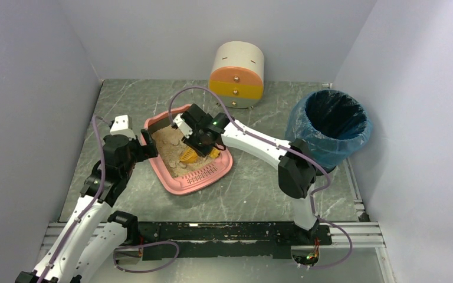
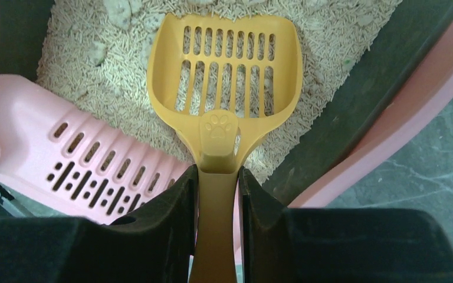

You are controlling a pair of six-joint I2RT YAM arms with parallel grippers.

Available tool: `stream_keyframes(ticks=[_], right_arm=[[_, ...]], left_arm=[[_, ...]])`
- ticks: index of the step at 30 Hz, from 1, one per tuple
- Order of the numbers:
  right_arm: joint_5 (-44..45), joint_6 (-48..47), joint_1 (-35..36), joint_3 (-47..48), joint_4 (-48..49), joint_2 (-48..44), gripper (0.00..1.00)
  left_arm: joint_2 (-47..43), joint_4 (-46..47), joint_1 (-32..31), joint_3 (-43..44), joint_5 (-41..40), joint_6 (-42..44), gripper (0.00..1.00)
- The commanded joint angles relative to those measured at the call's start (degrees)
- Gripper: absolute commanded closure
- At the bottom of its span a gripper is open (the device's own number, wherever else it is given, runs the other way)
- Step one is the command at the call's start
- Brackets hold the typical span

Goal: Clean the litter box

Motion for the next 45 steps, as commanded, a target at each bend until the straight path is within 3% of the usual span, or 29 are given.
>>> stream_keyframes(ticks=[1, 16, 29, 39, 45], right_arm=[[0.19, 2.02, 0.23, -3.29, 9.22, -0.65, 1.0], [3.68, 7.37, 0.19, -22.55, 37.45, -7.34, 1.0], [2.49, -0.32, 0.13, -37.73, 57.76, -9.99, 1.0], [3.35, -3.68, 0.12, -45.22, 65.41, -14.65, 1.0], [5.46, -0.88, -0.02, -49.21, 69.93, -16.61, 1.0]], left_arm=[[0.27, 2.45, 0.23, 0.58, 1.58, 1.36, 0.03], [0.1, 2.23, 0.25, 0.69, 1.57, 1.81, 0.03], [0.33, 2.25, 0.23, 0.73, 1.98, 2.12, 0.03], [1.08, 1.86, 0.28, 0.99, 2.16, 3.1, 0.03], [0.54, 3.31, 0.14, 0.29, 5.97, 4.57, 0.03]])
